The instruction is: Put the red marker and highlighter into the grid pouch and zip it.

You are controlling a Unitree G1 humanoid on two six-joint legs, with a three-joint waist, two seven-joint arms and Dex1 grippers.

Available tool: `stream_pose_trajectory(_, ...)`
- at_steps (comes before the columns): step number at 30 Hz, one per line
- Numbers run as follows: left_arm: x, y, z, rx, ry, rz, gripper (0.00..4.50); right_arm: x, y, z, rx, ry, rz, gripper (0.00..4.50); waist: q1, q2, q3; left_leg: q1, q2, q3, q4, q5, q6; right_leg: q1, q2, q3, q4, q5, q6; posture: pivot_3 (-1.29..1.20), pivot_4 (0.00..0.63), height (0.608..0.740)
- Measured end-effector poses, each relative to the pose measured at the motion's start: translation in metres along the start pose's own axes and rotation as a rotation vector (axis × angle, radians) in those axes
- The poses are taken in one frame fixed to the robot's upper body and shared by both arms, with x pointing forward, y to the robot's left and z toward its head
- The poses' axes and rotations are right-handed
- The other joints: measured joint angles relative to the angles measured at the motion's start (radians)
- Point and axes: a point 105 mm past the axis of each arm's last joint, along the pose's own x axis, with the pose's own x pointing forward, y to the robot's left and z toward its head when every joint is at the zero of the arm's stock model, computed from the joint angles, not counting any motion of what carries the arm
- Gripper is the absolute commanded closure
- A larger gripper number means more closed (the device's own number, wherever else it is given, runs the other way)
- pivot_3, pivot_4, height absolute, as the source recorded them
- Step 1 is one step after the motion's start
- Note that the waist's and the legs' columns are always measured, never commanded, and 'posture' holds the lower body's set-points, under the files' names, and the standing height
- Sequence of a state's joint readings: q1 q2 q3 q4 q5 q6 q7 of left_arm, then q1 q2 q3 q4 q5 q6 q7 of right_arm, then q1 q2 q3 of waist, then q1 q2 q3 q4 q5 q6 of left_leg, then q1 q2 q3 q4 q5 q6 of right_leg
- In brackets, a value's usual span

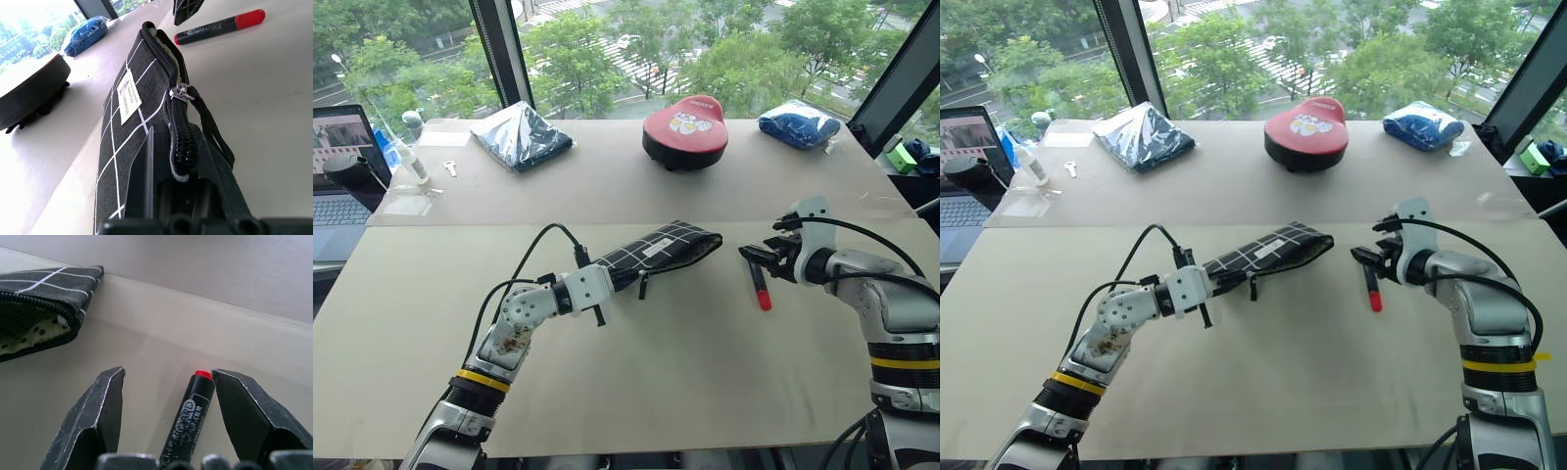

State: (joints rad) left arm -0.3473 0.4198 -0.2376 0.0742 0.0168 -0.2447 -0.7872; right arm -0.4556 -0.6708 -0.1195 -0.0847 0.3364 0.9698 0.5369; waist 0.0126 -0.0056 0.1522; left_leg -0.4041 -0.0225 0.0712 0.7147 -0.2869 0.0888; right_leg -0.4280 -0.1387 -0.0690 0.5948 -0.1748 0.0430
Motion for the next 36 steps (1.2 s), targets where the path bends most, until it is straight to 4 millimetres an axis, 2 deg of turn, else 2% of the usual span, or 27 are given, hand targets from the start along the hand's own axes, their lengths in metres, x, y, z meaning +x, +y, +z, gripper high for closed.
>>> stream_pose_trajectory(5,0.000,0.000,0.000,0.000,0.001,0.001,4.50,0.003,0.006,-0.017,-0.005,0.051,0.011,1.33,-0.001,0.000,0.000,0.000,0.000,0.000,0.000,0.000,0.000,0.000,0.000,0.000,0.000,0.000,0.000,0.00,0.150,0.740)
stream_pose_trajectory(17,-0.001,0.000,-0.001,0.002,0.004,0.001,4.50,0.000,0.008,-0.022,0.002,0.050,-0.001,1.33,-0.001,0.000,0.000,0.000,0.000,0.000,0.000,0.000,0.000,0.000,0.000,0.000,0.000,0.000,0.000,0.00,0.150,0.740)
stream_pose_trajectory(19,-0.001,0.000,-0.001,0.001,0.004,0.000,4.50,-0.002,0.008,-0.020,0.021,0.039,0.005,1.33,0.000,0.000,0.000,0.000,0.000,0.000,0.000,0.000,0.000,0.000,0.000,0.000,0.000,0.000,0.000,0.00,0.150,0.740)
stream_pose_trajectory(26,-0.001,0.000,0.000,0.000,0.003,-0.003,4.50,-0.013,0.005,0.020,0.073,-0.114,0.064,1.33,0.001,0.000,0.000,0.000,0.000,0.000,0.000,0.000,0.000,0.000,0.001,0.000,0.000,0.000,0.000,0.00,0.150,0.740)
stream_pose_trajectory(28,0.000,0.000,0.000,0.000,0.003,-0.004,4.50,-0.017,0.000,0.022,0.061,-0.112,0.050,1.33,0.001,0.000,0.000,0.000,0.000,0.000,0.000,0.000,0.000,0.000,0.001,0.000,0.000,0.000,0.000,0.00,0.150,0.740)
stream_pose_trajectory(31,0.000,0.000,0.000,0.000,0.002,-0.004,4.50,-0.020,-0.008,0.017,0.057,-0.085,0.018,1.33,0.000,0.000,0.000,0.000,0.000,0.000,0.000,0.000,0.000,0.001,0.001,0.000,0.000,0.000,0.000,0.00,0.150,0.740)
stream_pose_trajectory(36,0.000,0.000,0.000,-0.001,0.002,-0.004,4.50,-0.018,-0.012,-0.010,0.070,0.001,-0.029,1.33,0.000,0.000,0.000,0.000,0.001,0.000,0.000,0.000,0.000,0.001,0.001,0.000,0.000,0.000,0.000,0.00,0.150,0.740)
